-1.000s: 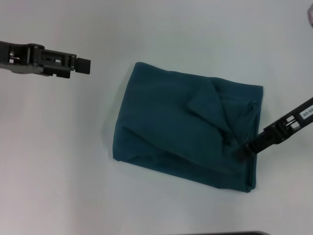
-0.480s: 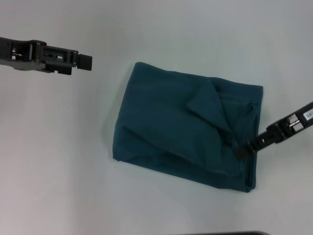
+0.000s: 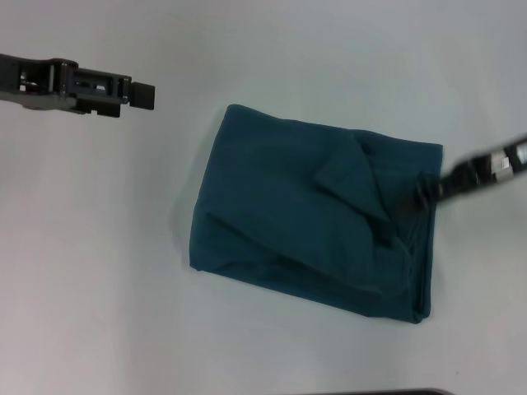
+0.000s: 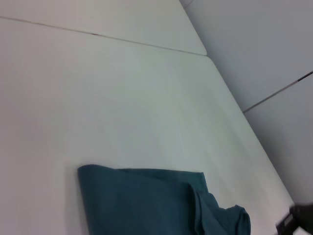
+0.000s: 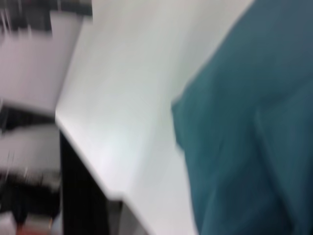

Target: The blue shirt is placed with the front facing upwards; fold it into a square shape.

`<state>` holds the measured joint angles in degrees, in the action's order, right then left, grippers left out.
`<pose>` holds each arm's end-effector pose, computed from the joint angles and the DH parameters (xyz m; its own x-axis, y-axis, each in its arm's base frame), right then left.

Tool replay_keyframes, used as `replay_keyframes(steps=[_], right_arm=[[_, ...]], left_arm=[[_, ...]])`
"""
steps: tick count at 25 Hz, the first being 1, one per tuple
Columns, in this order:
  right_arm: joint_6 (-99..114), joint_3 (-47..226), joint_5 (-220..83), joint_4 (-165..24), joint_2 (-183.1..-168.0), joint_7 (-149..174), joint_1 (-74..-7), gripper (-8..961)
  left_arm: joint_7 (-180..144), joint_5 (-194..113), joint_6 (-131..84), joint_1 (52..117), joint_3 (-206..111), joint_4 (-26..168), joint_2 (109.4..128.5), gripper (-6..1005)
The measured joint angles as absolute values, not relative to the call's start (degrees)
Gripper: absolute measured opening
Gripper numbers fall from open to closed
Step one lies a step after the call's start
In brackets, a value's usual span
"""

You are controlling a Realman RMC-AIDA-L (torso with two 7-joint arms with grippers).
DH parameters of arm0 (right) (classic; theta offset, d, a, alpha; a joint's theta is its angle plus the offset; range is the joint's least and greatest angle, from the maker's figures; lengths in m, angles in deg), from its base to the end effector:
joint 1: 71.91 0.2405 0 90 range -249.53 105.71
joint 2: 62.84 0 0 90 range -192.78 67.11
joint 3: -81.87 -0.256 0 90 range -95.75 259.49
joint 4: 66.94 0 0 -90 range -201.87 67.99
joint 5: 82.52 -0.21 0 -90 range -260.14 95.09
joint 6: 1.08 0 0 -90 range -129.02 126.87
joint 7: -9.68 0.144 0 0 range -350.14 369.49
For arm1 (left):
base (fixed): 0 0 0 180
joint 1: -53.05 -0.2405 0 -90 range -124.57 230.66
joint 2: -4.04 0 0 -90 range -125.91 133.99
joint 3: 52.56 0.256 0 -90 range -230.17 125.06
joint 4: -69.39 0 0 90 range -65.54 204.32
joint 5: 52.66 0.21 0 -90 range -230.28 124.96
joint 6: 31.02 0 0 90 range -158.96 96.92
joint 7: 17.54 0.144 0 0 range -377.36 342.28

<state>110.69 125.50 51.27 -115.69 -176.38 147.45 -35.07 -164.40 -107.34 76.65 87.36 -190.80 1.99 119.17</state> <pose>0.2411 0.3168 0.0458 0.3941 -0.9182 0.0399 -0.9090 -0.3830 0.1643 -0.2068 0.3414 0.0891 0.4165 0.8751 0.2465 0.8951 -0.4422 0.0577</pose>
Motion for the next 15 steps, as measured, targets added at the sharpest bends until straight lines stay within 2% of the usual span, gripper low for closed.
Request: replay_keyframes(steps=[3,9,15], right_arm=[[109.05,122.26,49.85,-115.09,-176.14,148.48,-32.96,491],[102.61,127.23,50.57,-113.61,-179.21,149.31,-28.93,483],[99.64,133.23,52.33,-110.26,-180.14,150.55,-25.70,482]], left_arm=[[-164.36,-107.53,76.63,87.84,-190.70,1.90,119.17,874],[-164.33,-107.50,76.63,88.45,-190.64,1.94,119.35,874],[-164.31,-107.62,76.65,88.26,-190.86,2.13,119.44,874]])
